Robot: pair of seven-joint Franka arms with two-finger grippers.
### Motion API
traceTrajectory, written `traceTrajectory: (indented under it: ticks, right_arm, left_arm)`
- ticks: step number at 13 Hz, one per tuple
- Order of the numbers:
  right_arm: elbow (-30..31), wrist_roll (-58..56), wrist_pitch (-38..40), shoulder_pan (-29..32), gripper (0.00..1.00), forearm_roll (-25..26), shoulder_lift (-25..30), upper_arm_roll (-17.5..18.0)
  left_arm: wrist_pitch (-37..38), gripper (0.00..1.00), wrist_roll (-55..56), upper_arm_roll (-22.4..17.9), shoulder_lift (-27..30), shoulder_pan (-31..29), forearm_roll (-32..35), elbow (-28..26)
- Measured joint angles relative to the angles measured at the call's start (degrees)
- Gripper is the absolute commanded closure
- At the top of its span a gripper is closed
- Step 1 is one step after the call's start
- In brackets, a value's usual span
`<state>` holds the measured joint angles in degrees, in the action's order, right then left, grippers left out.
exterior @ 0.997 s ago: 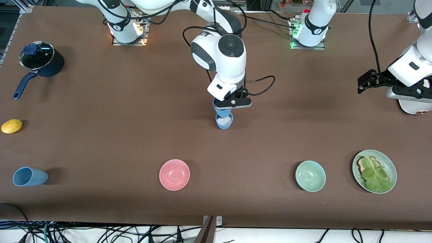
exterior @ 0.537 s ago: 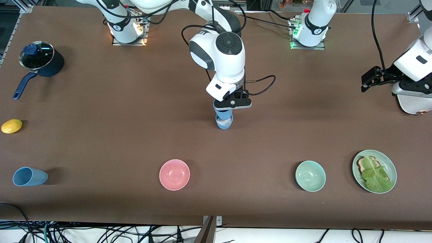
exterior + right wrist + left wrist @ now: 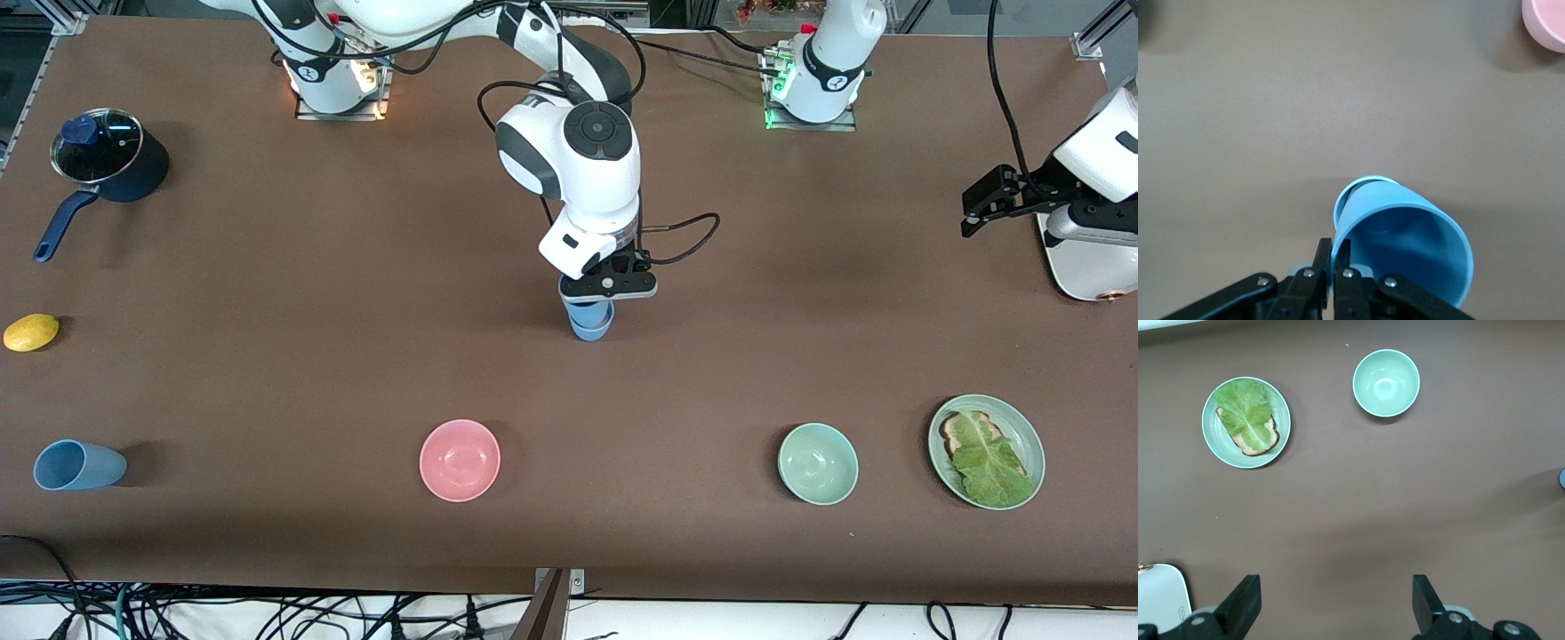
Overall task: Stack blue cups with both arms
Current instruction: 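Open the right gripper to release the stacked cup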
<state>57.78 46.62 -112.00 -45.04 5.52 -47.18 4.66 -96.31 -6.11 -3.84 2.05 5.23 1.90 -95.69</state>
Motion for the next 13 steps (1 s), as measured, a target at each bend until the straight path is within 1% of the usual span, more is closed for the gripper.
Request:
traceTrajectory:
  ticks: [7,8,9,11,13]
  right_arm:
    - [-0.03,0.00,-0.10,0.00,1.00,0.00,-0.78,-0.28]
    - [-0.04,0.00,-0.25,0.00,0.61,0.07,-0.94,-0.47]
    - [-0.05,-0.12,-0.42,-0.02,0.02,0.80,-1.09,-0.67]
    - [-0.12,-0.23,-0.75,-0.11,0.00,3.51,-1.18,-0.75]
    - [-0.61,-0.36,0.07,-0.17,0.00,3.86,-1.17,-0.75]
  left_arm:
    - [0.27,0.00,0.00,0.00,-0.01,0.00,0.00,0.00]
    - [0.29,0.00,0.00,0.00,-0.02,0.00,0.00,0.00]
    - [0.30,0.00,0.00,0.00,-0.02,0.00,0.00,0.00]
    - [0.37,0.00,0.00,0.00,-0.02,-0.01,0.00,0.00]
    - [0.51,0.00,0.00,0.67,-0.03,-0.73,0.00,0.00]
